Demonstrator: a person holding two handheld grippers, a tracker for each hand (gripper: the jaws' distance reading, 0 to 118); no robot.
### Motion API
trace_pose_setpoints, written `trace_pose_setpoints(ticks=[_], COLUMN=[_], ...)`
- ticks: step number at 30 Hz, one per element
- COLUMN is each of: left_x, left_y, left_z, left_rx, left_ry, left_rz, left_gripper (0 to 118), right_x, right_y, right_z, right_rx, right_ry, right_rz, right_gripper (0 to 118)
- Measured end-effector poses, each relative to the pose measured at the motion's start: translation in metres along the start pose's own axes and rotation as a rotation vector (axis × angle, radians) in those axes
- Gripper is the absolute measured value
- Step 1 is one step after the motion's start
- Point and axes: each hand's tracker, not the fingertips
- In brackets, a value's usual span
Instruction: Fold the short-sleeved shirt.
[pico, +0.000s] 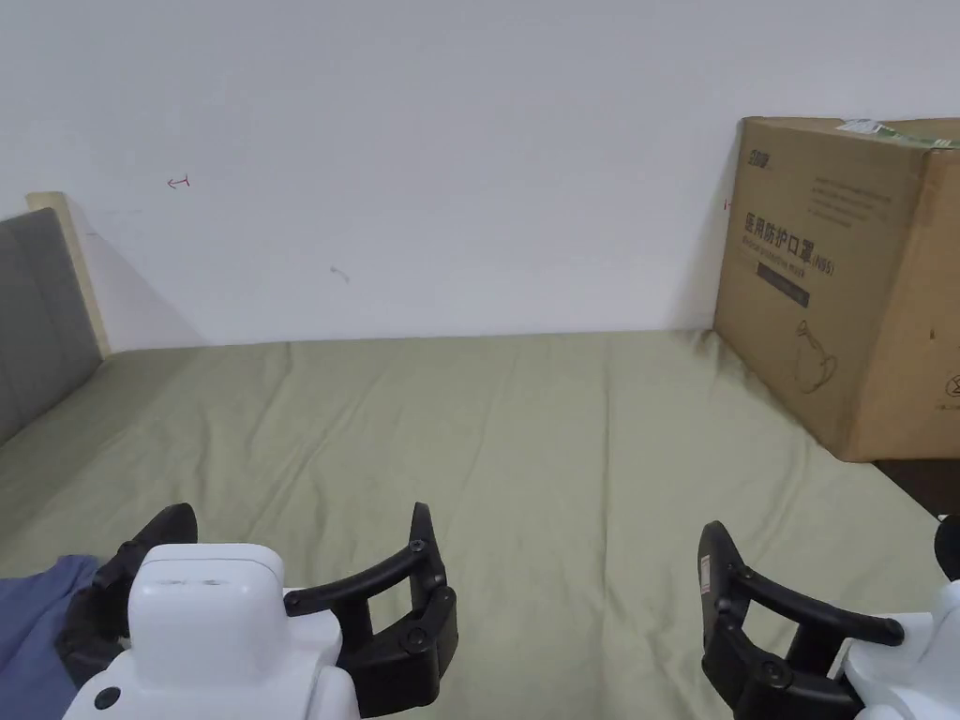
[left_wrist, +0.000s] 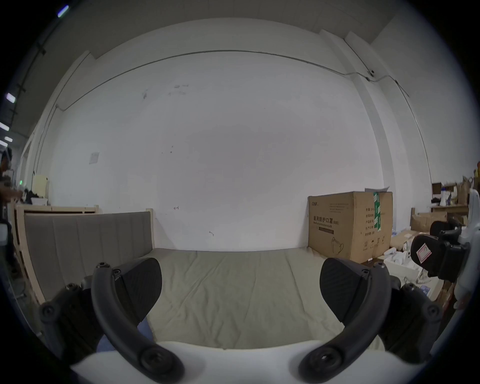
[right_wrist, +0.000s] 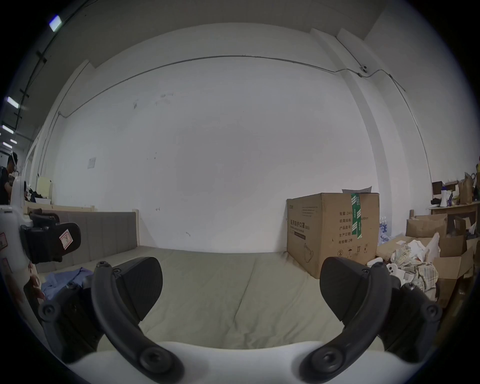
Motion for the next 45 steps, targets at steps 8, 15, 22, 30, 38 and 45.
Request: trace_pose_setpoints(ticks=[8, 15, 22, 30, 38, 45], left_x=[-0.002, -0.004, -0.006, -0.005, -0.015, -0.097], left_y=[0.000, 0.001, 0.005, 0.005, 0.000, 0.013], left_z=[-0.003, -0.004, 0.001, 0.002, 0.003, 0.038], left_rx=[-0.031, -0.039, -0.059, -0.074, -0.065, -0.043], left_ry=[-0.016, -0.015, -0.048, -0.074, -0.034, 0.265], left_rz=[0.028, 0.017, 0.021, -0.013, -0.005, -0.036], left_gripper=[118, 118, 96, 0, 0, 0], right_x=[-0.002, -0.004, -0.004, 0.006, 0.004, -0.065], right_y=[-0.001, 0.002, 0.005, 0.006, 0.002, -0.003], right_z=[-0.004, -0.004, 0.003, -0.002, -0.008, -0.052], right_rx=[-0.057, -0.048, -0.025, -0.041, -0.081, -0.147], right_ry=[0.001, -0.002, 0.030, 0.003, -0.036, 0.200], right_rz=[-0.022, 0.009, -0.008, -0.072, -0.063, -0.073], right_gripper=[118, 118, 108, 3, 3, 3])
